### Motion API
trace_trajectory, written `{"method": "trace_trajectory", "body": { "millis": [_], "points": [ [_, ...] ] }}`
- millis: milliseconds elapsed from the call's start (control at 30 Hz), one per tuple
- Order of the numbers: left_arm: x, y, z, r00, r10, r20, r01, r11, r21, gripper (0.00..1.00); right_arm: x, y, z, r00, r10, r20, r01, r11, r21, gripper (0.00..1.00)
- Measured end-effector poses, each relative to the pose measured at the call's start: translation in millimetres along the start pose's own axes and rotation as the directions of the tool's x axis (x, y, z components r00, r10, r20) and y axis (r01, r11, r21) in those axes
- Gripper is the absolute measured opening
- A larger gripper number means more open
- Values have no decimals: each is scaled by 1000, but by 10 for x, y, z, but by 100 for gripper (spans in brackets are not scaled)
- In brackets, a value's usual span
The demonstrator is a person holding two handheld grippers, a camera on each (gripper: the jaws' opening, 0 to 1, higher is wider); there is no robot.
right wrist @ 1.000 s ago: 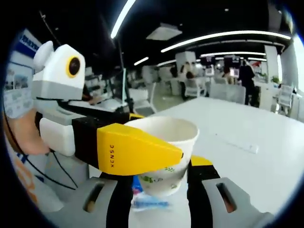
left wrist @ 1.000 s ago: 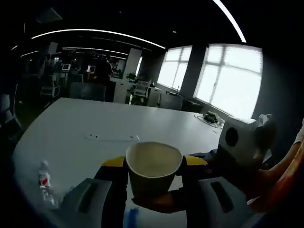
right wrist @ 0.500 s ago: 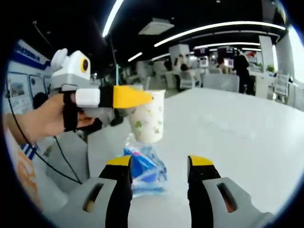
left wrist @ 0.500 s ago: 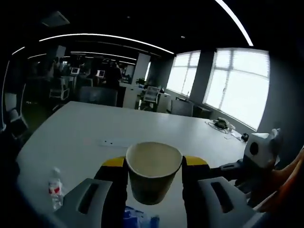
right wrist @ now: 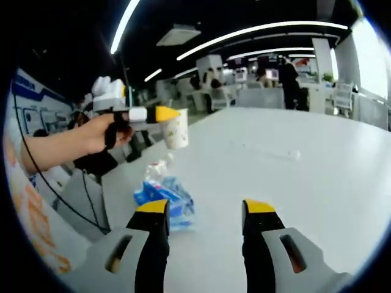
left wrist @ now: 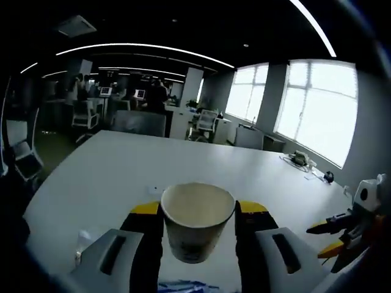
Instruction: Arrange the tabletop items into an orderly group along one side of the table until the central work area is clear of visible clutter.
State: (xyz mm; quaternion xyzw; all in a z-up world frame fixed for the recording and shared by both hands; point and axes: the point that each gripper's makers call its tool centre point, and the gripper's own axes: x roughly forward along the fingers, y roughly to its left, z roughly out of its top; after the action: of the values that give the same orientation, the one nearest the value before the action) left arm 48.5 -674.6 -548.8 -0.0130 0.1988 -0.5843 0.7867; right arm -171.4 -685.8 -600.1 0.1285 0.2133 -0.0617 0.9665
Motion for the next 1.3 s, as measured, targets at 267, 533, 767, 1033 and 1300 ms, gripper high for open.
{"method": "trace_trajectory", "body": {
  "millis": [267,533,767,1033,1300],
  "points": [
    [355,217,-24,1000,6,-22,-5,999,52,47,-93,-158,-13,999,-44,10,43,997,62,46],
    [577,594,-216,996,62,-66,-60,997,41,47,-94,-160,-59,999,-45,-6,45,995,88,45],
    [700,831,-352,992,94,-85,-90,995,47,47,-80,-194,-97,999,-49,-19,50,992,112,45],
    [845,1011,-588,984,122,-130,-122,992,2,47,-102,-230,-142,998,-63,-31,67,988,138,45],
    [902,1177,-752,976,149,-160,-157,987,-43,47,-134,-295,-183,996,-84,-41,89,985,149,44]
  ]
}}
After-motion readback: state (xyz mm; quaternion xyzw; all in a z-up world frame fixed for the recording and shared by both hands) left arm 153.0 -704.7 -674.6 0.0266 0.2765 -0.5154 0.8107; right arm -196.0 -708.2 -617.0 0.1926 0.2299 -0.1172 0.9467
